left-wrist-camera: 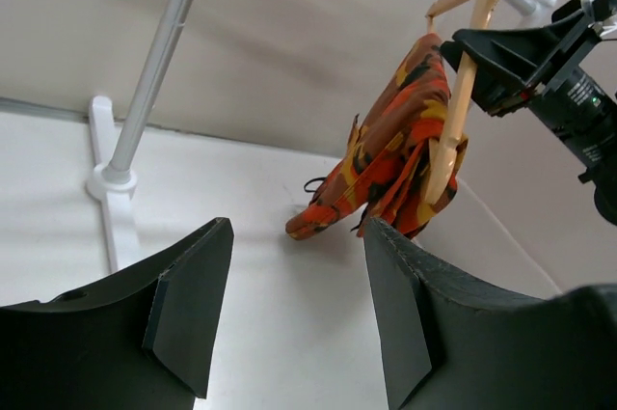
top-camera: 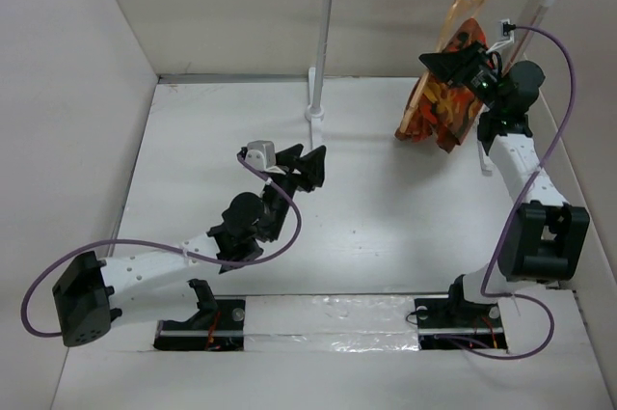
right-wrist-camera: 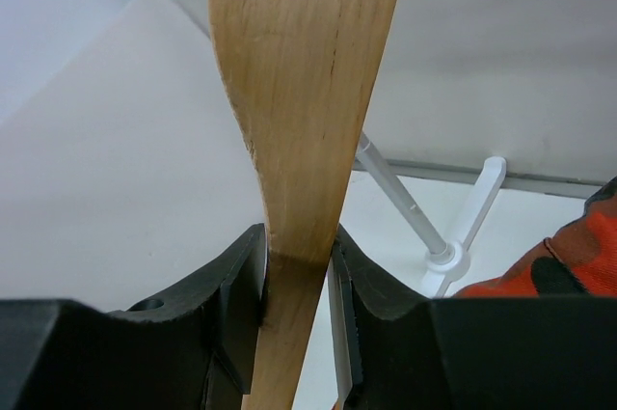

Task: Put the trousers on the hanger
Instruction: Place the hanger at the clothesline.

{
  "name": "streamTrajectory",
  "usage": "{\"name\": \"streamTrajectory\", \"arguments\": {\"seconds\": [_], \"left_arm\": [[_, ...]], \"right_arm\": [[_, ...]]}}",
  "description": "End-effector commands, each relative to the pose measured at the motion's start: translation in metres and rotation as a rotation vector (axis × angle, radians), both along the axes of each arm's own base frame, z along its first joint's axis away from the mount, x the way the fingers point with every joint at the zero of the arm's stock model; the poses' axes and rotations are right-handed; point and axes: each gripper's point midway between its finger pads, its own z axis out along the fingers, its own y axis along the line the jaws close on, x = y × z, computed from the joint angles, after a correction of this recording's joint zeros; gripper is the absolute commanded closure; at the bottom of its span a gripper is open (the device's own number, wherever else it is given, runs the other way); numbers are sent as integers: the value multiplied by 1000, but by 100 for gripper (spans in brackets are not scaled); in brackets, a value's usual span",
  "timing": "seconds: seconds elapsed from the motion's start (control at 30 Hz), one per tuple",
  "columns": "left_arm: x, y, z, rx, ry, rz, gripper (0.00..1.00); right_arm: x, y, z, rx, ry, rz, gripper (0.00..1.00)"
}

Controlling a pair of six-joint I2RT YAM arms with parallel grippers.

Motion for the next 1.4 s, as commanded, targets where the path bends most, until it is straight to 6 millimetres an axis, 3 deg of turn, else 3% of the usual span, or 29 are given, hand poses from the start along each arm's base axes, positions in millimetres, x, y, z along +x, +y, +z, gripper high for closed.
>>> {"name": "streamTrajectory", "arguments": {"seconds": [0.0,0.23,0.43,0.73,1.03,1.37], "left_arm": [[-5,11,4,-40,1,24,46],[-16,1,-30,46,61,10,46],[-18,-4,-59,87,127,-16,46],[-22,-6,-88,131,195,-45,46],[-24,-6,-91,133,205,-52,46],[-24,-8,-92,141,205,-62,46]], "right_arm": [[-27,-1,80,-42,-330,41,100],[-7,-39,77,-16,-331,9,100],[1,-59,71,22,-330,26,100],[30,-87,55,65,-285,2,100],[45,-101,41,77,-256,-10,100],[59,-113,7,96,-194,-18,100]]}}
